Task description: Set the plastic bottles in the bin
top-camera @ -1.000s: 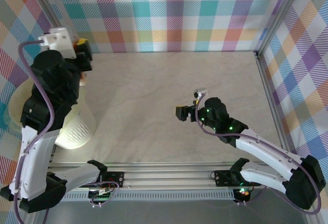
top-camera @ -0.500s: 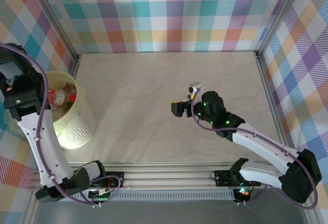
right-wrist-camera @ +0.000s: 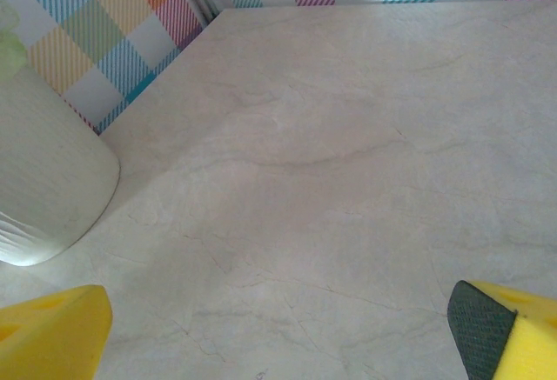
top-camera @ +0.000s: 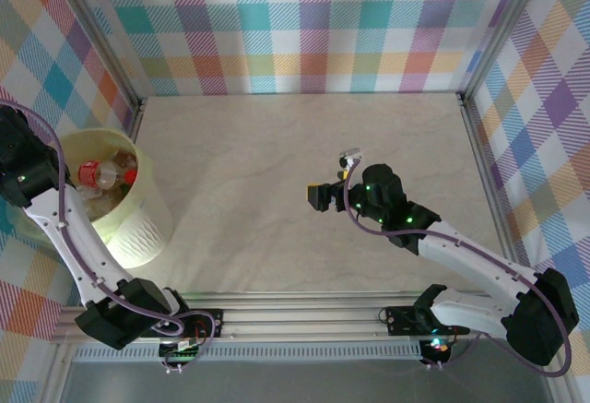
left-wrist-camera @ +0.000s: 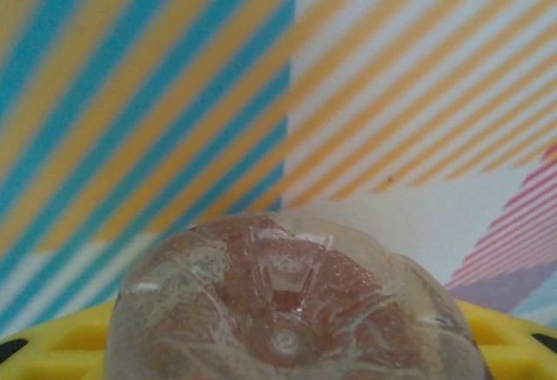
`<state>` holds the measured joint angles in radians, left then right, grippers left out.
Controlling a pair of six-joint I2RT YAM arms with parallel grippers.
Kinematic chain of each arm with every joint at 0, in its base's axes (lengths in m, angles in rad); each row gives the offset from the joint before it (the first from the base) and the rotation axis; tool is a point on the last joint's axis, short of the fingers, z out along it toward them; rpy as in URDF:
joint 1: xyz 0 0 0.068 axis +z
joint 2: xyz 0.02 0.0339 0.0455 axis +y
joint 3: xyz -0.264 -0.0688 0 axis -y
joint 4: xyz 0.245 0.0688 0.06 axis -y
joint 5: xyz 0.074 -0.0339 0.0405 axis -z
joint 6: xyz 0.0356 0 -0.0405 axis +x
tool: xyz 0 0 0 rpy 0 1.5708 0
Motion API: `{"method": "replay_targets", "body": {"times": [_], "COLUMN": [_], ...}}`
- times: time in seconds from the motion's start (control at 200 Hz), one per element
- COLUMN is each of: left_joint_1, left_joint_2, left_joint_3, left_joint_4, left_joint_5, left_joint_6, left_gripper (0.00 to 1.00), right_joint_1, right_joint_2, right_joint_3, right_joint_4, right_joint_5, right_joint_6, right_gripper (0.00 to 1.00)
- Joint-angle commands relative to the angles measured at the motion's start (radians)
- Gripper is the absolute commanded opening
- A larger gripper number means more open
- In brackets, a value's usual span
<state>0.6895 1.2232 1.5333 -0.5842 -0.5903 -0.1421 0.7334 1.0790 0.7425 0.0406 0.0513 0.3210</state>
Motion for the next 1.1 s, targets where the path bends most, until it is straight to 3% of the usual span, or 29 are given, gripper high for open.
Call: {"method": "replay_targets", "body": {"times": [0.0,0.07,0.215,0.525,0.64,0.775,1.095], "left_joint_1": [0.009,0.009,0.008,-0.025,-0.073,-0.084,0.027], "left_joint_2": [-0.041,-0.055,-0.060,0.004,0.021,0.043,0.101], "left_joint_3": [-0.035,-0.052,-0.040,0.191,0.250,0.267,0.212], "left_joint_4": [-0.036,-0.051,-0.099,-0.296,-0.350,-0.396,-0.415], "left_joint_5": [0.054,0.053,0.098,0.250,0.311,0.301,0.277], "left_joint_6": [-0.033,-0.032,-0.041,-0.099,-0.109,-0.153,-0.221], "left_gripper": [0.58,0.59,0.76,0.95,0.99,1.00,1.00], "right_joint_1": [-0.001,-0.002,-0.002,-0.002,-0.001,-0.002,-0.002], "right_joint_2": [-0.011,-0.010,-0.008,-0.014,-0.008,-0.007,-0.026], "right_joint_3": [0.018,0.020,0.020,0.006,0.008,0.009,0.004], "right_joint_4": [0.022,0.022,0.019,0.030,0.025,0.017,-0.022], "right_joint_5": [0.002,0.001,0.012,0.053,0.085,0.134,0.159], "right_joint_6": [0.004,0.002,-0.007,-0.008,-0.002,0.005,-0.002], "right_gripper": [1.00,1.00,1.00,1.00,1.00,1.00,1.00]}}
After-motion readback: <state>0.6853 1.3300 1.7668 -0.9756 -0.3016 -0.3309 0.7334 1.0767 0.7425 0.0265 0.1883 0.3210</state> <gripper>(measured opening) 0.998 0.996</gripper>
